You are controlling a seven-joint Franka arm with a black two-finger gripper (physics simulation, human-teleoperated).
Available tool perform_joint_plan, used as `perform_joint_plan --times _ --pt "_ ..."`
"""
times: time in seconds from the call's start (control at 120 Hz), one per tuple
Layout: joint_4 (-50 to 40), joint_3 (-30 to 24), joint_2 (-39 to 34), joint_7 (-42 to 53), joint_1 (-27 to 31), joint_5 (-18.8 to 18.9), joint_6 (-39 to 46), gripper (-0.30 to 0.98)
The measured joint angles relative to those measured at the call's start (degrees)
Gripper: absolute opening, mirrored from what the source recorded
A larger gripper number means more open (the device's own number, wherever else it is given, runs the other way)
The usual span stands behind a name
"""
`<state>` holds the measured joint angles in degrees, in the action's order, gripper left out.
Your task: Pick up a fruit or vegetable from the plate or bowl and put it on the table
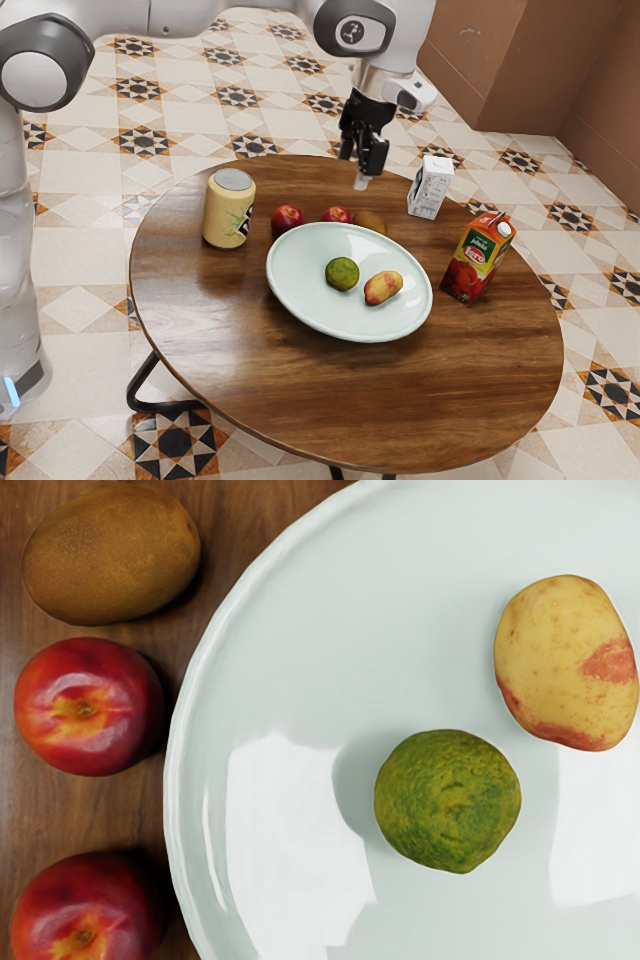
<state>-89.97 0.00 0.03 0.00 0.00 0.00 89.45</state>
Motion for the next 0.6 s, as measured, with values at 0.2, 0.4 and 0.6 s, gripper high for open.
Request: perform_joint_plan --times 0.2,0.4,0.6 --pt "18.5 34.9 14.9 19.5 -1.5 -7.0 -5.8 0.68" --pt "19.1 35.9 15.4 34.3 -1.3 -8.5 -8.2 0.68" --pt "19.1 36.1 15.4 44.8 -1.2 -9.0 -9.0 0.68"
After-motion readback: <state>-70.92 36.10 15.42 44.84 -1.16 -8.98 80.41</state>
